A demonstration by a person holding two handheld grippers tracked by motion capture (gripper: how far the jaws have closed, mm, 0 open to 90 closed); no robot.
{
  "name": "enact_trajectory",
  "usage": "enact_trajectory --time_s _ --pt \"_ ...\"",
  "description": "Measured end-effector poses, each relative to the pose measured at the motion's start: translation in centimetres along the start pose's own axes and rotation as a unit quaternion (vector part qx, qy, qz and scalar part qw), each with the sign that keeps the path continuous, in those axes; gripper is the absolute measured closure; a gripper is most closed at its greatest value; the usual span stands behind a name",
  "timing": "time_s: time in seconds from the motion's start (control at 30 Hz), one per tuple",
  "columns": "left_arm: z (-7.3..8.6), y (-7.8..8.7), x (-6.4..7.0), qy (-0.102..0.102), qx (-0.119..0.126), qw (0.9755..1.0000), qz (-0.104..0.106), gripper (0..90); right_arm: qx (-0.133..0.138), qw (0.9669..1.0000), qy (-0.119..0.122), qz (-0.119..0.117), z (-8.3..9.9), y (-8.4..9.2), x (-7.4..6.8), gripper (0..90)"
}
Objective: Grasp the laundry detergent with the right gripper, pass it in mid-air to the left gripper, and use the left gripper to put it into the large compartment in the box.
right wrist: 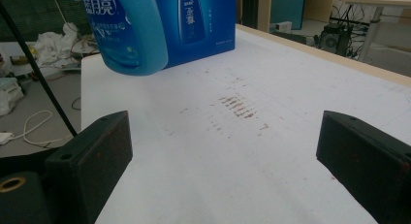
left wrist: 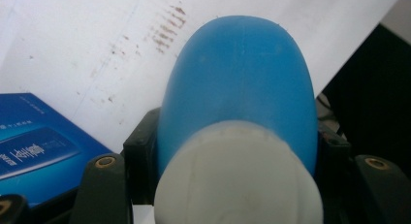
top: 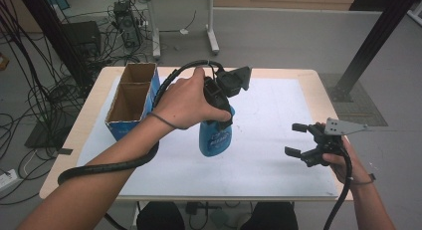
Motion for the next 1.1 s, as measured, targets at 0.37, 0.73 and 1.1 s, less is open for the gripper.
enact_trajectory --time_s 0.37,0.73,1.1 --pt "-0.9 -0.1 -1.2 0.087 -0.010 0.9960 0.018 37.7 -0.004 0.9999 -0.002 0.014 -0.4 0.3 -0.4 5.3" --pt "-0.2 1.8 -2.4 0.122 0.008 0.9922 0.023 37.7 -0.005 0.9998 0.001 0.021 -0.8 0.7 -0.7 5.4" --pt "0.6 4.0 -4.1 0.161 0.019 0.9866 0.019 37.7 0.000 0.9998 0.002 0.021 -1.0 0.6 -0.8 5.5"
Point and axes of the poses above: each handheld gripper's, and its own axes: y roughly backward along the jaws, z roughly out of its underside, x roughly to its right, the point moved 1 cm from there along -y, roughly forward along the jaws, and after that the axes turned 15 degrees about -x, right-handed, at the moved point
